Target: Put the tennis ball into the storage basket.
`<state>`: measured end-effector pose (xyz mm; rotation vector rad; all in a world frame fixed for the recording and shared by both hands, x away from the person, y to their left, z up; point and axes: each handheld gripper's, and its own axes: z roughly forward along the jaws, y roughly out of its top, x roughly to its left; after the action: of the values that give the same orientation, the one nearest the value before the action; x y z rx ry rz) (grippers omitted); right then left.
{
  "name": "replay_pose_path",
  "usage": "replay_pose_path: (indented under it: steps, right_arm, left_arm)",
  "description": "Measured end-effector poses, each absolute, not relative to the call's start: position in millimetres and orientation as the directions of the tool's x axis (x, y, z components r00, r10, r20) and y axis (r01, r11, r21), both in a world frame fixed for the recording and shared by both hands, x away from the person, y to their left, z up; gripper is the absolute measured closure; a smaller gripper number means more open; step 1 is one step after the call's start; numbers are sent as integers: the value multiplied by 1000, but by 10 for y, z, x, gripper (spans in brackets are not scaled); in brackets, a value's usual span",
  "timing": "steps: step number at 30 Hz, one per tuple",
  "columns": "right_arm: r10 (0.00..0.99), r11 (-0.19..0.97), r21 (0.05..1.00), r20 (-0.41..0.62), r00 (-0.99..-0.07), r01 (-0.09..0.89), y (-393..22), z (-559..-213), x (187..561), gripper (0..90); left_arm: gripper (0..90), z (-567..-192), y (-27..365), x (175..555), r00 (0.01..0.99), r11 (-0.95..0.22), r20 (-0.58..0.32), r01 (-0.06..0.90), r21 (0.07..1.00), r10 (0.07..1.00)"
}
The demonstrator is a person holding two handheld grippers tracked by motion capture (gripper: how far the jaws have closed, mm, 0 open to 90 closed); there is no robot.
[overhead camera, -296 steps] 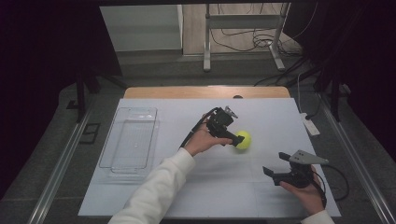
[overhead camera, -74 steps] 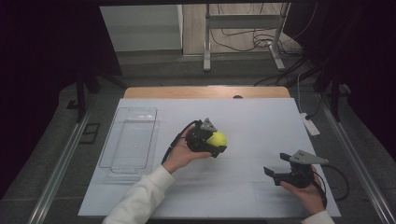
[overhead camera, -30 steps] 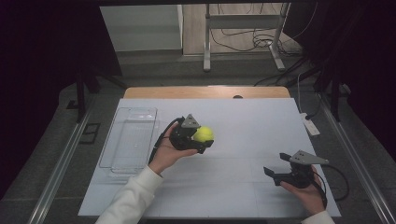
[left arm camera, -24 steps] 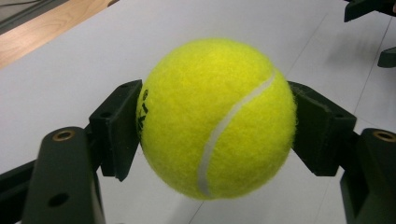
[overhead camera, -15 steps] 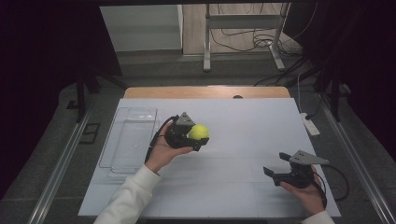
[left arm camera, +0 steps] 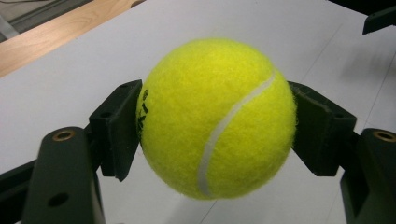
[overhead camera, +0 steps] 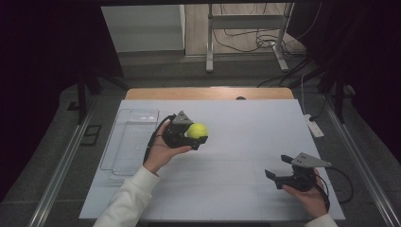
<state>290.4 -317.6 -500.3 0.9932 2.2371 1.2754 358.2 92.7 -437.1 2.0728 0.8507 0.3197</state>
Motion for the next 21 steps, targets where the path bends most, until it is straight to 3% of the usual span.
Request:
replay_pose_path:
  steps: [21]
  right_arm:
    - [732, 333, 857, 27, -680, 392, -3154, -4999, 2893, 103]
  left_arm:
    - [269, -4292, 1094, 3609, 699, -363, -79, 460, 810, 710]
